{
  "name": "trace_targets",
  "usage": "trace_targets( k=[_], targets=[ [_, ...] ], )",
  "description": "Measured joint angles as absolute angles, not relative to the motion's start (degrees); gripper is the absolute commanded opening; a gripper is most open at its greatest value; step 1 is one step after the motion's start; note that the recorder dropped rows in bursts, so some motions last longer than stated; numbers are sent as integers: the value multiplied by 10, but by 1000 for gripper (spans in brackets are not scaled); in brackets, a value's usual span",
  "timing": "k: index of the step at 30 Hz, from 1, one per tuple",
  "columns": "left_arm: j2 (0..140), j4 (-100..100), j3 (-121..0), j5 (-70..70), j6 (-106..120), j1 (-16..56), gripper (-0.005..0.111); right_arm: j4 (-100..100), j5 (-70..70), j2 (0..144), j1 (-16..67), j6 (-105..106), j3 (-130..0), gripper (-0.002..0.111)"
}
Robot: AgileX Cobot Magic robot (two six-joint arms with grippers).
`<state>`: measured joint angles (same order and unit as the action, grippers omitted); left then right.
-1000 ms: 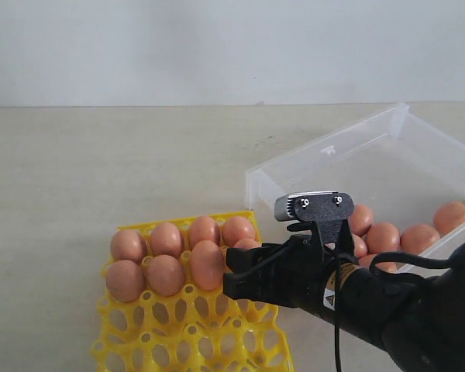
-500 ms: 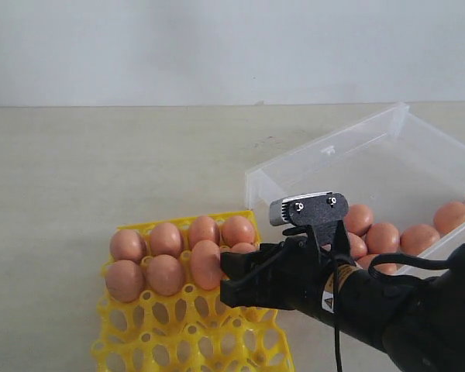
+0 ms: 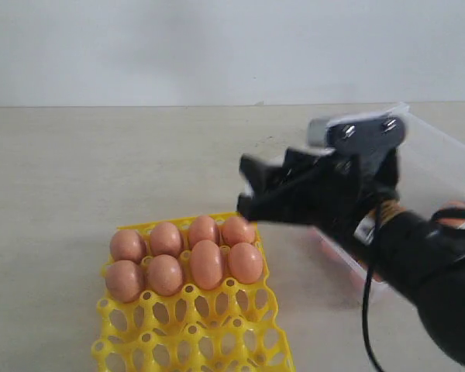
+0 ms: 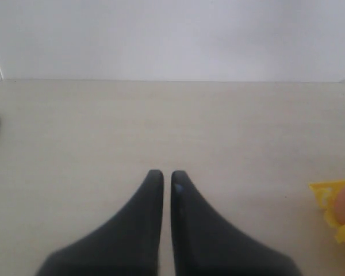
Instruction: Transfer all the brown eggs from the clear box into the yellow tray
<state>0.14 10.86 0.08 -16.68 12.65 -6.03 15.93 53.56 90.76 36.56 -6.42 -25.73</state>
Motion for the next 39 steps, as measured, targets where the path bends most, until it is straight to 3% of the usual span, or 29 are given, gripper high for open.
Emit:
trace_targets(
  k=[3, 6, 9, 14, 19, 24, 27, 32, 36, 39],
  targets=[
    [1, 109, 1, -167, 127, -60, 4, 361, 513, 823, 346, 102, -289, 24],
    [1, 109, 1, -167, 127, -60, 4, 550, 424, 775, 258, 373, -349, 11],
    [1, 109, 1, -167, 127, -60, 4, 683, 284, 783, 127, 641, -424, 11],
    [1, 109, 1, -167, 127, -60, 4, 899, 69, 871, -73, 893, -565, 11],
    [1, 109, 1, -167, 127, -60, 4, 942, -86, 946, -113, 952, -593, 11],
    [1, 109, 1, -167, 127, -60, 4, 763, -226, 999, -110, 1008, -587, 11],
    [1, 109, 1, -167, 127, -60, 4, 727, -121, 1023, -109, 957, -587, 11],
    [1, 109, 1, -167, 127, -60, 4, 730, 258, 1044, -109, 791, -587, 11],
    [1, 109, 1, -167, 127, -60, 4, 677, 556, 1046, -114, 555, -588, 11],
    [1, 109, 1, -167, 127, -60, 4, 567, 665, 1045, -118, 318, -593, 11]
  ],
)
